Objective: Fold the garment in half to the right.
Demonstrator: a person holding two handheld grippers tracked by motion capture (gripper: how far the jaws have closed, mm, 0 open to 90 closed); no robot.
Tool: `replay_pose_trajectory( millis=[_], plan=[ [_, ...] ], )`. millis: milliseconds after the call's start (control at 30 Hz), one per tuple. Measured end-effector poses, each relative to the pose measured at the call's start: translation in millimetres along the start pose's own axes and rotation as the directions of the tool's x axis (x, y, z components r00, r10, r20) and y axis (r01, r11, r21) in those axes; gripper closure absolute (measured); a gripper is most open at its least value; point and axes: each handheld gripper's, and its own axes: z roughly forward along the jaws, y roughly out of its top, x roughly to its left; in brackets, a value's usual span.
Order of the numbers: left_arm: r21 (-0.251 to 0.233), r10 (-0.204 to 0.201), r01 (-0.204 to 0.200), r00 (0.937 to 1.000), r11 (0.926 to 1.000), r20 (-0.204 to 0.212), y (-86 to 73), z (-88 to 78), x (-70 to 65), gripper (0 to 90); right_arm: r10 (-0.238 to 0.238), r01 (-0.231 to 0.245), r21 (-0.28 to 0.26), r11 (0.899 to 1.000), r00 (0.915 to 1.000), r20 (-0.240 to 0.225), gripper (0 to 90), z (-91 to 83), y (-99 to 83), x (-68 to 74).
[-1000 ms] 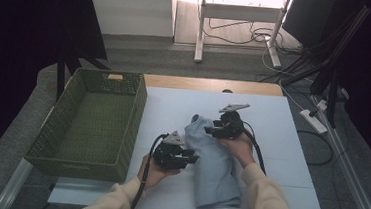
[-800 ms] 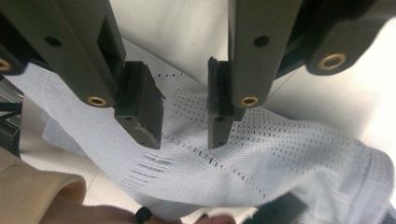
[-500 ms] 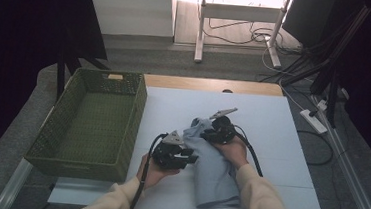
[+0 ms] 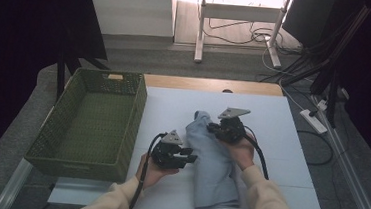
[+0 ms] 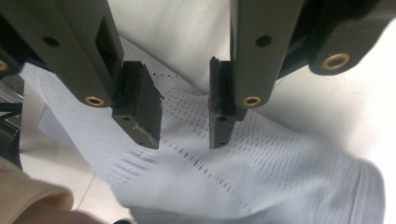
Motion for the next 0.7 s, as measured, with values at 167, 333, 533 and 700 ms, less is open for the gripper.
replay_pose_trajectory(
  millis=[167,333,533,700],
  plan=[
    [-0.001,0.009,-0.009,1.0,1.0,0.002,0.9,0.5,-2.1,64.4,0.005,-0.005,0.002,1.0,0.9978,0.065,81.7,-27.6,0.0,-2.0],
    [0.006,0.015,-0.015,0.9999,0.9999,0.006,1.3,2.6,-3.6,63.5,0.036,-0.041,0.064,0.997,0.996,0.082,81.5,-21.0,-8.5,-10.8],
    [0.008,0.01,-0.01,0.9999,0.9999,0.007,0.7,2.7,-2.0,63.1,0.032,-0.047,0.179,0.983,0.996,0.083,81.0,14.9,-18.9,-10.9],
    [0.007,0.009,-0.009,0.9999,0.9999,0.006,0.7,2.5,-0.7,62.9,0.027,-0.046,0.203,0.978,0.9952,0.095,76.1,31.9,-25.2,-11.3]
  ],
)
